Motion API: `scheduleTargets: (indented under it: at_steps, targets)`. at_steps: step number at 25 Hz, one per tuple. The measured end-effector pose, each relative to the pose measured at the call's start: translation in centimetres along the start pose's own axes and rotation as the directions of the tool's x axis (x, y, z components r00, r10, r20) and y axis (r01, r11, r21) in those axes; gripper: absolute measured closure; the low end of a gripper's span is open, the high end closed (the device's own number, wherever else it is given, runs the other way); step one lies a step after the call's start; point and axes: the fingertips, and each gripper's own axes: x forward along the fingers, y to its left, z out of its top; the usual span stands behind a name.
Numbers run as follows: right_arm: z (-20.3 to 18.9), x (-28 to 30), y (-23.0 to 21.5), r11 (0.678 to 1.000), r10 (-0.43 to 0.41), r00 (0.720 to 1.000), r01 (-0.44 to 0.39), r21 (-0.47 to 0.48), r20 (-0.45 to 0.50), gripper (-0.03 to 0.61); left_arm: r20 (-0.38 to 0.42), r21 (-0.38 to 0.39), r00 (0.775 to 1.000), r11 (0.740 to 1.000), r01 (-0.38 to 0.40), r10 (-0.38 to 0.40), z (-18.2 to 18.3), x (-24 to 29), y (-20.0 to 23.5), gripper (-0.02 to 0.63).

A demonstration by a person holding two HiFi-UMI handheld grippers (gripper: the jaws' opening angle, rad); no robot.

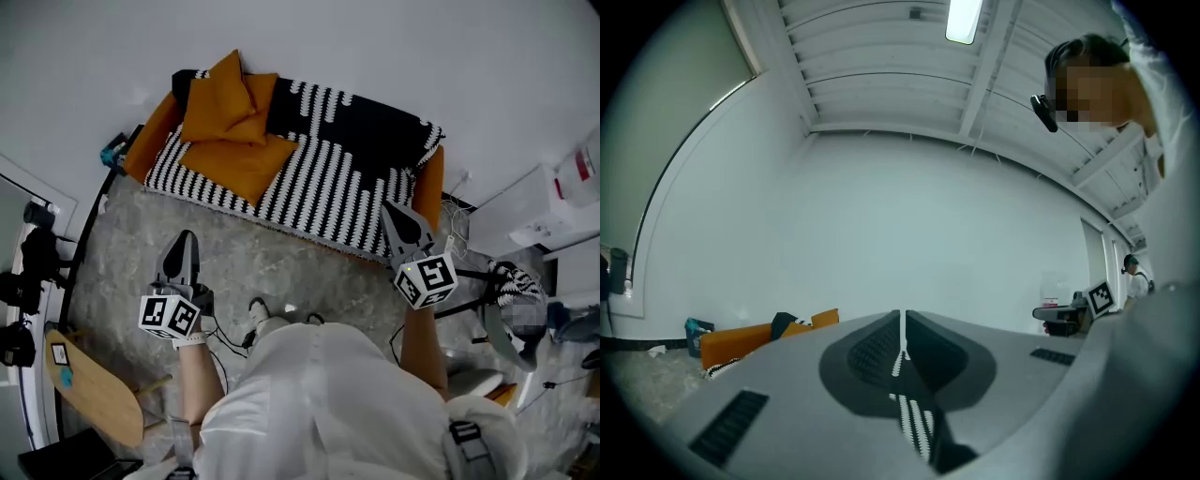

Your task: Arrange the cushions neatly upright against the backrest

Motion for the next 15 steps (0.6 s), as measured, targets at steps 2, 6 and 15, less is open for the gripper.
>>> scheduleTargets:
  at_steps: [2,6,15]
  targets:
    - [-0.1,0.1,0.2,1.0,0.004,1.0,-0.004,-0.001,-0.002,0.574,-0.003,0.001,1.0,1.0,0.001,-0.001,-0.1,-0.1,0.1,0.584]
    - [0.1,0.3,1.0,0.999,0.035,0.999,-0.035,-0.002,0.015,0.574,-0.01,-0.003,1.0,1.0,-0.006,0.006,-0.1,-0.5,0.2,0.584]
    - [0.0,2.3,3.2,0.996,0.084,0.996,-0.084,-0.027,-0.007,0.572,0.0,-0.006,1.0,1.0,-0.017,0.017,-0.2,-1.6,2.2,0.584]
